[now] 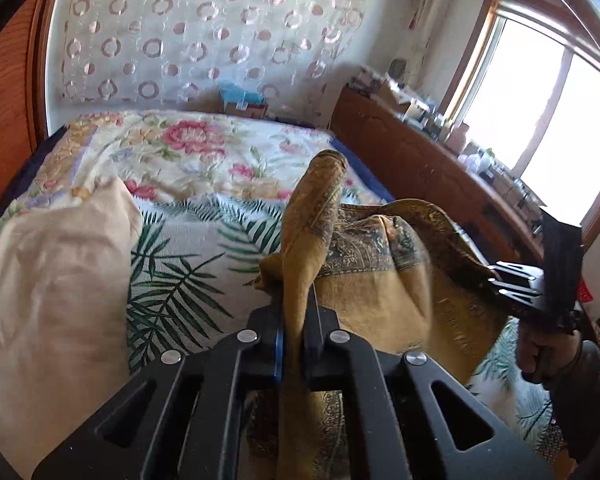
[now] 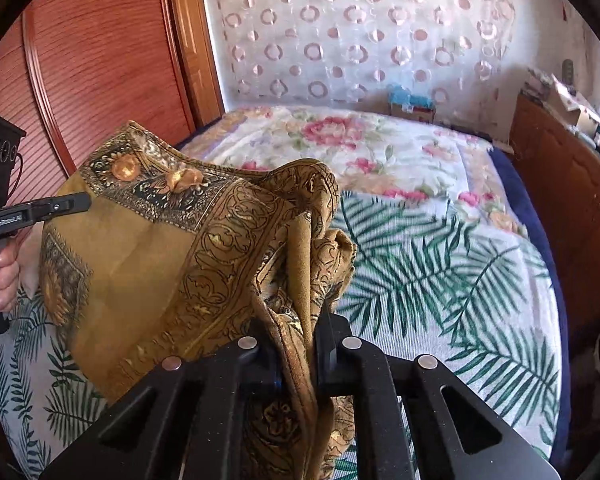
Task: Fold small clothes
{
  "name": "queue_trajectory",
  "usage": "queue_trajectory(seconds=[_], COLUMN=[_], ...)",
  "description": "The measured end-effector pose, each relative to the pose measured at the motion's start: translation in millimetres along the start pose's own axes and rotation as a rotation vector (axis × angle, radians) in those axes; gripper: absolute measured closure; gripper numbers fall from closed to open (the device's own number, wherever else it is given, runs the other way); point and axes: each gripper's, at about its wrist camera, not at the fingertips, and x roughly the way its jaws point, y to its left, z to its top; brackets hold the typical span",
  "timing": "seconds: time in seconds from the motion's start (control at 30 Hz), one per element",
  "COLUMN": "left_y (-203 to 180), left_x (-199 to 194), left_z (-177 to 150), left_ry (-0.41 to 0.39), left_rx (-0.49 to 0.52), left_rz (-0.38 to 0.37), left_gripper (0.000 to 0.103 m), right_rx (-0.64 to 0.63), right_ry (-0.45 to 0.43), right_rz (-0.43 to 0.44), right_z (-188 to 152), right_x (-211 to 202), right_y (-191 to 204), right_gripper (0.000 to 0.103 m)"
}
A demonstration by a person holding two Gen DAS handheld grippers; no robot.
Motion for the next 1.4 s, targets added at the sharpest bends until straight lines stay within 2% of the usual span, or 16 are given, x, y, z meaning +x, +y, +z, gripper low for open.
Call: queue_trajectory(seconds=[0.13,0.27,0.5,0.63,0.8,0.9,0.93,1.03,1.17,1.27,1.3,1.4], left_y=[-9.4,-1.0,43.1,83.8,118.2,125.9,126.2,127.3,126.4,126.6,125.6,125.6], left_x=[-45.4,-86.3,-142.6,-150.9,-146.3,-142.6,-142.0,-142.6,-138.0,-144.7,-147.6,-151.5], left_z=[-0.9,-1.7,-23.0,-47.7,-87.7,-98.2,-101.3,-111.7,-116.6,-124.3,-124.2,-121.2], left_ry=[-0.11,-0.205,-0.325,-0.322,-0.3,-0.299,-0.301,-0.306,-0.284,-0.273,-0.271,-0.272], left_rx=[-0.014,-0.043,-0.14,-0.261,-0.395,-0.426,-0.433,-0.437,-0.426,-0.418,-0.413,-0.389], left_rz=[0.0,0.043,0.225,0.282,0.332,0.349,0.354,0.37,0.407,0.421,0.418,0.435], left_gripper=[0.096,0.096,0.096,0.096,0.096,0.096,0.096,0.096,0.096,0.096,0.096,0.088], right_rx=[-0.047,-0.116,-0.3,-0.403,-0.527,-0.576,-0.583,-0.614,-0.596,-0.519,-0.495,-0.458], right_ry=[-0.087,-0.161,-0.224,-0.232,-0.23,-0.226,-0.22,-0.204,-0.134,-0.079,-0.079,-0.125], right_rz=[0.022,0.057,0.152,0.182,0.218,0.23,0.24,0.261,0.288,0.309,0.304,0.289], right_z=[9.9,32.8,95.7,130.5,154.9,168.2,180.2,191.8,200.1,213.5,215.6,216.7], right_x=[-20.9,-34.0,-18.1,11.7,55.8,81.4,99.9,123.3,146.1,161.0,162.8,163.4], right_y=[17.0,43.1,113.5,172.9,246.6,271.0,266.4,284.5,277.5,275.6,270.2,260.5], right_gripper=[0.093,0.093,0.093,0.093,0.093,0.093,0.093,0.093,0.09,0.076,0.069,0.057])
